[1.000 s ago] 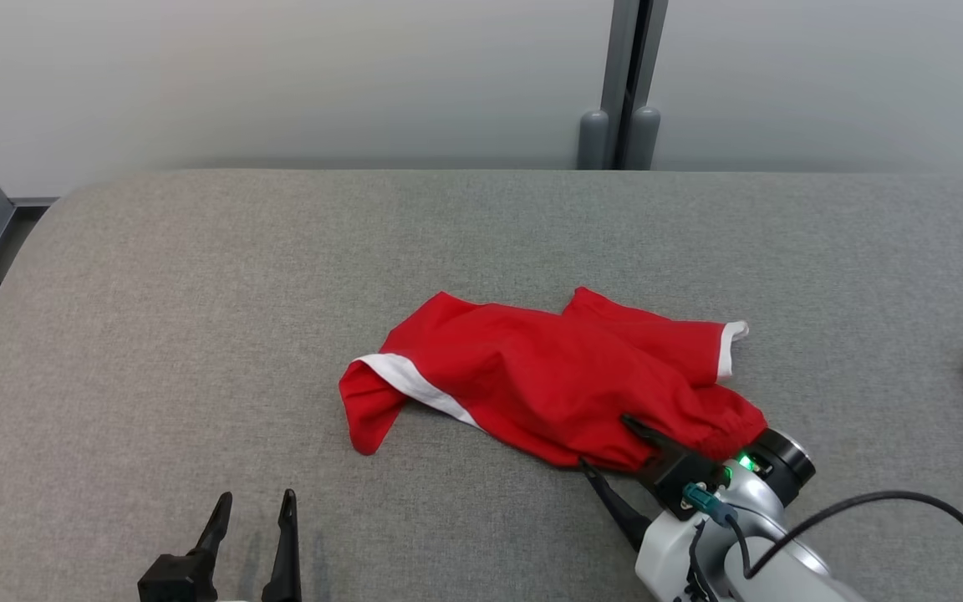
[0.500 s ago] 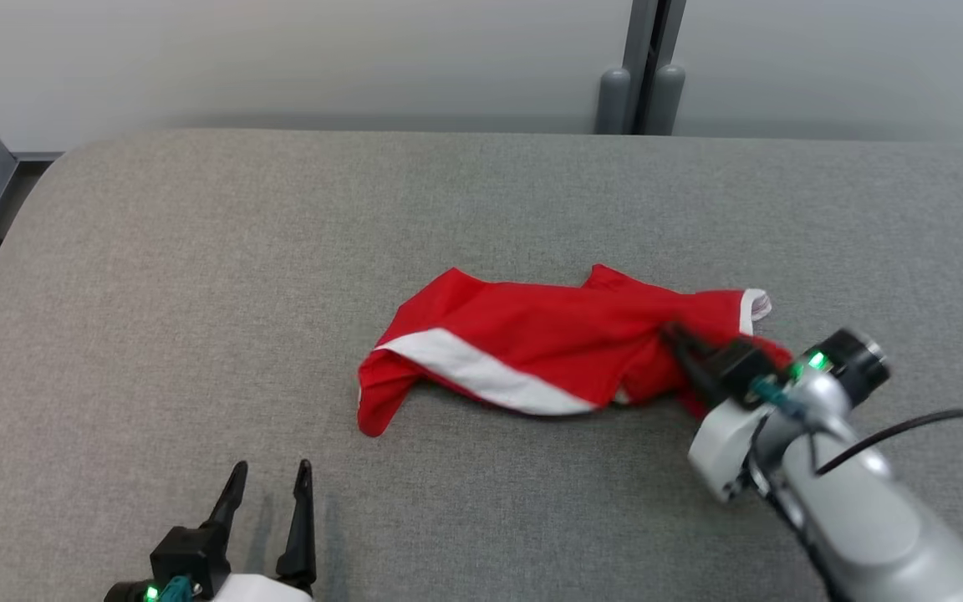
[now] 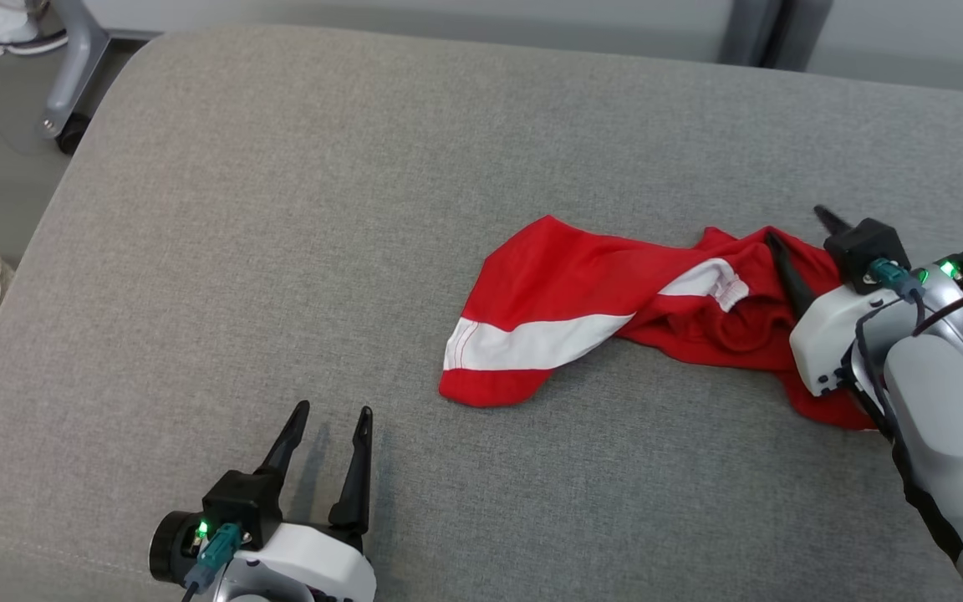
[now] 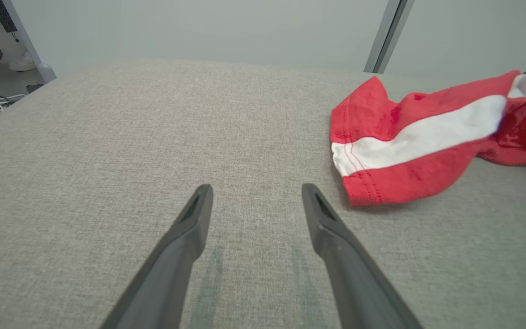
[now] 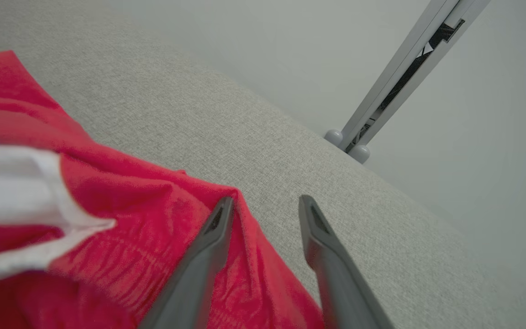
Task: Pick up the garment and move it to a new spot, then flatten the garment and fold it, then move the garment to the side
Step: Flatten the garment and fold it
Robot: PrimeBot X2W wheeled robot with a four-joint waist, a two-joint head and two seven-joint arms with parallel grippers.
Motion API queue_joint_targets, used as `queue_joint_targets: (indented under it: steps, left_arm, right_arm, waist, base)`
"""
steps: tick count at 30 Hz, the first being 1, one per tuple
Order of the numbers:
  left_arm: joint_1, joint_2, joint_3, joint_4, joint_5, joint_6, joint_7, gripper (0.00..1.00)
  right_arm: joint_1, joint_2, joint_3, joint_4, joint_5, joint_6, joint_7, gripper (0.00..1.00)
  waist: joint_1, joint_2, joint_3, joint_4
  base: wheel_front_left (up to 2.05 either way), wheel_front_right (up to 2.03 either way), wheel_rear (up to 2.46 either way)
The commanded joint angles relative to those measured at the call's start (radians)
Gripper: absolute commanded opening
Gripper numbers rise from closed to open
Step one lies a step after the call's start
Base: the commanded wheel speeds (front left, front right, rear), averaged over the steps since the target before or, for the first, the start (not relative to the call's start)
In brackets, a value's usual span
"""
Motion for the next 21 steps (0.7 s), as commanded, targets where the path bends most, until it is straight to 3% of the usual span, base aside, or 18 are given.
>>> queue_joint_targets:
  steps: [1,4,12,17,21]
  left_arm:
    - [-0.011,0.004,0.005,-0.005,-0.008,0.008,-0.001,1.0]
    - [0.008,0.003,0.017,0.002,-0.004,0.014,-0.001,1.0]
    - [0.015,0.004,0.039,-0.001,0.017,0.001,-0.001,1.0]
    - [0.032,0.004,0.052,-0.001,0.033,-0.001,-0.001,1.0]
    - [0.031,0.004,0.056,0.0,0.035,-0.003,-0.001,1.0]
  right_arm:
    - [-0.014,-0.004,-0.009,0.01,0.011,0.0,-0.008,1.0]
    - [-0.012,-0.006,-0.042,-0.003,0.034,0.0,-0.015,1.0]
    - [0.129,0.035,-0.124,-0.282,0.136,0.0,-0.013,1.0]
    - [0.269,0.088,-0.115,-0.41,0.205,0.0,-0.013,1.0]
    - [0.334,0.121,-0.086,-0.437,0.232,0.0,-0.013,1.0]
  waist:
    - [0.0,0.0,0.017,0.011]
    - [0.0,0.0,-0.001,-0.015]
    - [0.0,0.0,-0.071,-0.11]
    - [0.0,0.0,-0.11,-0.156]
    - [0.0,0.0,-0.117,-0.166]
  base:
    - [0.0,0.0,0.0]
    - [0.0,0.0,0.0]
    - [0.0,0.0,0.0]
    - [0.0,0.0,0.0]
    - [0.0,0.0,0.0]
